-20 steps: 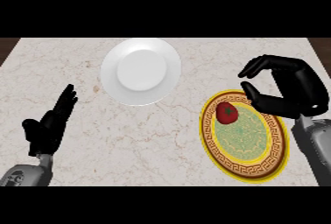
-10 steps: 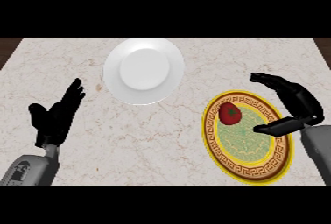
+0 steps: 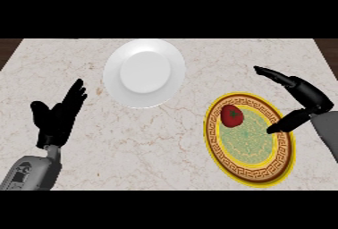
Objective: Pick the tomato from the plate and place it in the plate
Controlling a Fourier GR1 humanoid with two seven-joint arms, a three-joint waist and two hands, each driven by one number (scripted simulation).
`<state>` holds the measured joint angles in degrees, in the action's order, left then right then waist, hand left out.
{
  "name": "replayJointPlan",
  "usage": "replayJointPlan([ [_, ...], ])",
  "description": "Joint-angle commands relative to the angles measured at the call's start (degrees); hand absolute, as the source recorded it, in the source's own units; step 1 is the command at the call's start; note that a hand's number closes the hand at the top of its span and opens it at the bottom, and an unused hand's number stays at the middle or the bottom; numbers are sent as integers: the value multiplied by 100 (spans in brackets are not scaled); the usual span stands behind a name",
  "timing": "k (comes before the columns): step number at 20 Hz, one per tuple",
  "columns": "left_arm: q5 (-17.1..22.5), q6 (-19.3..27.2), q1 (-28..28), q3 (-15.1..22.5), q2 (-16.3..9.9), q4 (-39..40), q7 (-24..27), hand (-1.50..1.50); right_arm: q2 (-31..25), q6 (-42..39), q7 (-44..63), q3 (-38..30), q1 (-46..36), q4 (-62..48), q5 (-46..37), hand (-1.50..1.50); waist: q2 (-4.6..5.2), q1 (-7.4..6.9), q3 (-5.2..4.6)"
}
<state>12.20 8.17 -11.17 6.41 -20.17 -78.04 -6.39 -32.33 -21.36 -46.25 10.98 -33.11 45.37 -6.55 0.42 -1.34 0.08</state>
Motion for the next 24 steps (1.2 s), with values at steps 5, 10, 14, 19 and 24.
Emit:
replayJointPlan([
  [5, -179, 72, 122, -57, 149, -104, -147, 0, -84, -473, 442, 535, -215, 322, -719, -150, -54, 116, -11],
  [10, -155, -269, -7, -305, 59, 294, 95, 0, 109, 79, 187, 790, -398, -121, -1515, -150, -26, 83, -8],
  [14, -133, -363, -22, -409, 68, 166, 23, 0, 189, 245, 435, 807, -677, -396, -1977, -150, -25, 66, -7],
  [19, -230, -232, 391, -314, 206, -388, -238, 0, 231, 26, 1288, 1036, -233, 827, -2266, -150, -66, 125, -11],
  [24, -361, -261, 163, -494, 205, -463, -514, 0, 344, -560, 1419, 816, -516, 703, -2553, -150, -49, 111, -9],
])
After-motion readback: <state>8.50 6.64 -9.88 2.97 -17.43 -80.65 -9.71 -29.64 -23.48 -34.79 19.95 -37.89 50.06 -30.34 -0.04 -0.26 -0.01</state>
